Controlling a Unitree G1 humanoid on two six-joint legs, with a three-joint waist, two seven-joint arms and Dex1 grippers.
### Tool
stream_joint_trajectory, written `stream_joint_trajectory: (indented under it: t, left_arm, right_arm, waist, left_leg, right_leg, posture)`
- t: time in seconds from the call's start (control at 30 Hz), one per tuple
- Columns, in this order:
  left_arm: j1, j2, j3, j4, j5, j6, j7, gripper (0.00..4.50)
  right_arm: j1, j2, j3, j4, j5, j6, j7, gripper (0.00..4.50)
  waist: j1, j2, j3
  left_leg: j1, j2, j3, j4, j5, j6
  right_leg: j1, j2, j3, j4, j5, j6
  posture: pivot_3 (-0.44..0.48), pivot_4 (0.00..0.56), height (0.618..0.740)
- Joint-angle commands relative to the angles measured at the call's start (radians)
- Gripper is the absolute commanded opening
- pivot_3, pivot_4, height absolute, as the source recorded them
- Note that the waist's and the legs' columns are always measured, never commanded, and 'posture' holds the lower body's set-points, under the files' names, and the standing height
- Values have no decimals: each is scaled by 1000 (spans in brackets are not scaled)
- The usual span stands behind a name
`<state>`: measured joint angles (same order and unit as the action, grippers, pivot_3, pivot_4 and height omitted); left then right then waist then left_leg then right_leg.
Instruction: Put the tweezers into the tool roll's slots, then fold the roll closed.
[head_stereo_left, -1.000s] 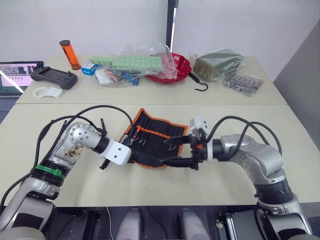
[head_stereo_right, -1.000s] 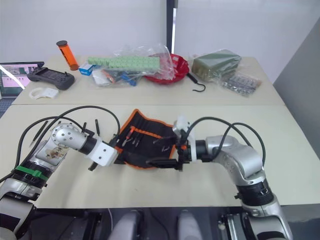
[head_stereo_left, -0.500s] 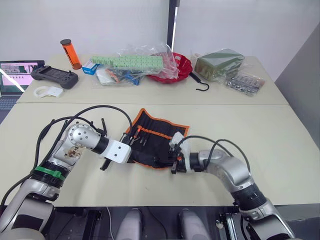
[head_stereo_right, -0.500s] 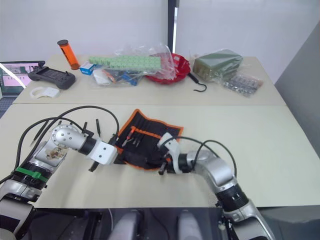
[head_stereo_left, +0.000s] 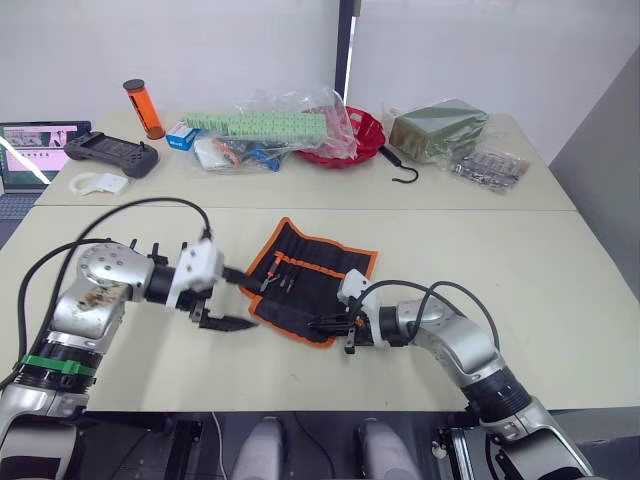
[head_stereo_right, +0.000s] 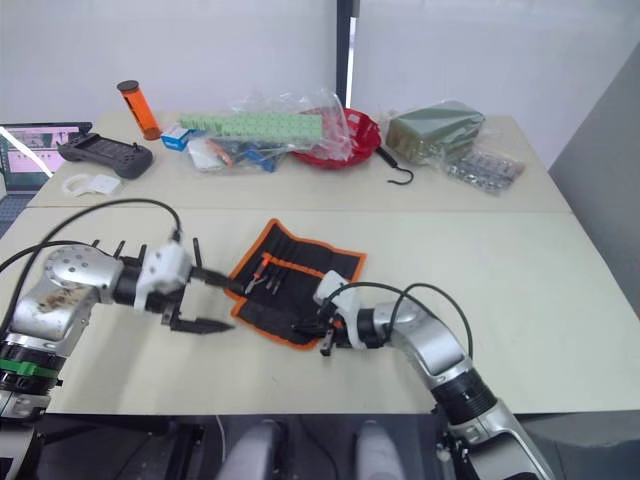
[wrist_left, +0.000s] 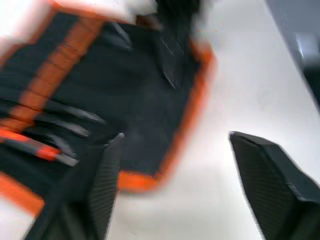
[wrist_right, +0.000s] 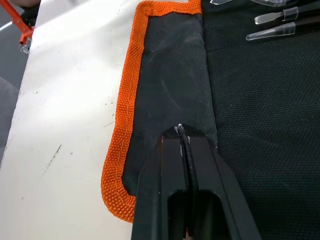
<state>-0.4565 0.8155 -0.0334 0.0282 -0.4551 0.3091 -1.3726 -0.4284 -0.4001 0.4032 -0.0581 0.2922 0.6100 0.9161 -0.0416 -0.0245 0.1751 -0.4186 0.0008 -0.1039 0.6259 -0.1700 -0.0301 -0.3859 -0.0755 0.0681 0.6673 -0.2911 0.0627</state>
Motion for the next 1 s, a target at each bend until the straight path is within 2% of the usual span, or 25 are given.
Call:
stream_joint_trajectory:
  t: [0.03, 0.17, 0.3, 0.53, 0.63, 0.77, 1.0]
  left_arm:
    - [33, -63, 44, -93, -84, 126, 120, 4481]
    - [91, -148, 18, -153, -40, 167, 268, 4481]
    - [126, -210, 3, -213, -42, 221, 363, 3299]
    - [221, -241, -28, -293, -12, 235, 462, 973]
    - [256, -260, -76, -279, 54, 186, 495, 25]
    - [300, -296, -104, -249, 110, 136, 542, 25]
    - [374, -355, -84, -197, 150, 101, 632, 25]
  right_arm:
    - [17, -15, 43, 43, -54, -1, 0, 0]
    - [24, -15, 41, 56, -59, -19, 1, 0]
    - [32, -14, 38, 58, -59, -24, -1, 0]
    - [37, -6, 36, 59, -64, -24, -5, 0]
    - [36, -9, 49, 65, -71, -24, 8, 0]
    - [34, -4, 58, 67, -80, -29, 13, 0]
    - [30, -7, 55, 69, -85, -25, 17, 0]
  waist:
    - [-2, 0, 0]
    - [-2, 0, 0]
    - [1, -1, -1]
    - [1, 0, -3]
    - [3, 0, -4]
    - [2, 1, -4]
    - [3, 2, -9]
  left_leg:
    - [1, 0, 0, 0, 0, 0]
    - [3, 0, 0, -2, 0, 0]
    - [3, 0, 0, -1, 0, 0]
    - [4, 0, 0, -2, 0, 0]
    - [4, 0, 0, -2, 0, 0]
    - [5, 0, 1, -2, 0, 0]
    - [7, 0, 1, -2, 0, 0]
  right_leg:
    - [0, 0, 0, 0, 0, 0]
    - [1, 0, 0, 1, 0, 0]
    - [1, 0, 0, 1, 0, 0]
    - [2, -1, 0, 0, 0, 0]
    - [3, 0, 0, -2, 0, 0]
    - [4, 0, 0, -2, 0, -1]
    - [7, -1, 0, -3, 0, -1]
  posture:
    - [0, 150, 740]
    - [0, 150, 740]
    - [0, 150, 740]
    - [0, 150, 740]
    - [0, 150, 740]
    - [0, 150, 740]
    - [0, 150, 740]
